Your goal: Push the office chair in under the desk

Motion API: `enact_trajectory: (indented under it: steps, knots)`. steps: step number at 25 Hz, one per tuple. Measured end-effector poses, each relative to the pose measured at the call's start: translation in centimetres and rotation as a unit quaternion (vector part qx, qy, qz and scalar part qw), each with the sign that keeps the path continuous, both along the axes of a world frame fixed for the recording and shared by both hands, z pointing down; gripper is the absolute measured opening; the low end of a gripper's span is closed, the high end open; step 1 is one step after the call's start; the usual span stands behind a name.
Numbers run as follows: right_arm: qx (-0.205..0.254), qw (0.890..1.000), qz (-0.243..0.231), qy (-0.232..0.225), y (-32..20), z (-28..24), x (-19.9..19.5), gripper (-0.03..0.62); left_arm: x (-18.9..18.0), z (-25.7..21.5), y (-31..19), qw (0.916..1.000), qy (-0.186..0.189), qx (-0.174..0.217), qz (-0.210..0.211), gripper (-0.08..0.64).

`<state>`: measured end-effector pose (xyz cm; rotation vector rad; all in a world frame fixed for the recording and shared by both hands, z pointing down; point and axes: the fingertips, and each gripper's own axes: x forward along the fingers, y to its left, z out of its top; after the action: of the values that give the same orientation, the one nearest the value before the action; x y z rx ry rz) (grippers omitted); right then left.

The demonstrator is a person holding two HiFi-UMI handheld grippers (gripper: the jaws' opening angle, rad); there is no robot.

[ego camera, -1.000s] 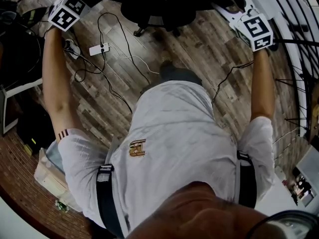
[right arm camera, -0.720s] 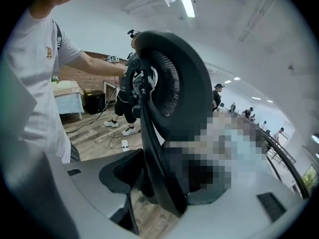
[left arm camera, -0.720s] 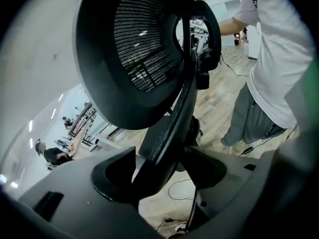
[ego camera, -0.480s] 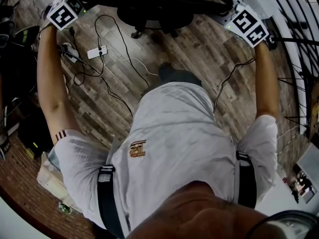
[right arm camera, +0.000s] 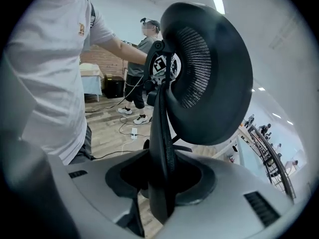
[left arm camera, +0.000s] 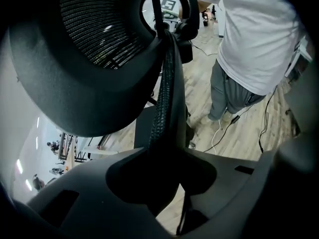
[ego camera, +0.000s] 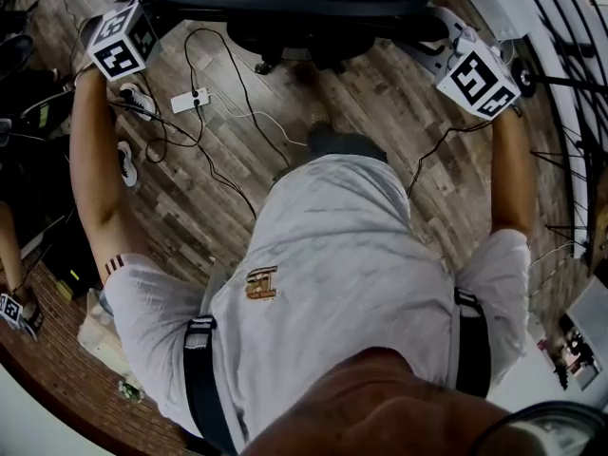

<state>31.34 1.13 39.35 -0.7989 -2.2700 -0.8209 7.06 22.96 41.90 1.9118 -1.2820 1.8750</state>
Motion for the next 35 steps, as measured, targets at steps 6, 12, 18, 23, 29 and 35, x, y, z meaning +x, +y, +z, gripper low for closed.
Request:
enact_trajectory:
  steps: [6, 12, 18, 23, 29, 35]
  knots:
    - [-0.028, 0.999, -0.034, 0.001, -0.3, 0.0, -1.0, 0.140, -1.0, 0.2, -0.6, 0.9996, 0.010, -0.019, 0.015, 0.138]
    - [-0.033, 0.998, -0.047, -0.008, -1.2, -0.1, -2.4, 0.132, -2.8, 0.1, -2.0, 0.9997, 0.002, -0.019, 0.015, 0.137]
    - [-0.020, 0.999, -0.035, -0.014, -5.6, 0.3, -6.1, 0.127, -6.0, 0.5, -5.8, 0.9998, 0.000, -0.014, 0.012, 0.129]
    - [-0.011, 0.999, -0.029, -0.029, -10.5, 0.5, -9.0, 0.127, -8.5, 0.7, -10.2, 0.9998, -0.007, -0.017, 0.006, 0.124]
    - [-0.004, 0.999, -0.026, -0.039, -15.7, 1.2, -12.9, 0.127, -12.1, 1.3, -15.1, 0.9997, -0.003, -0.024, 0.001, 0.126]
    - [0.004, 0.999, -0.019, -0.050, -17.9, 1.1, -17.3, 0.127, -16.7, 1.5, -17.6, 0.9999, -0.006, -0.015, 0.002, 0.127]
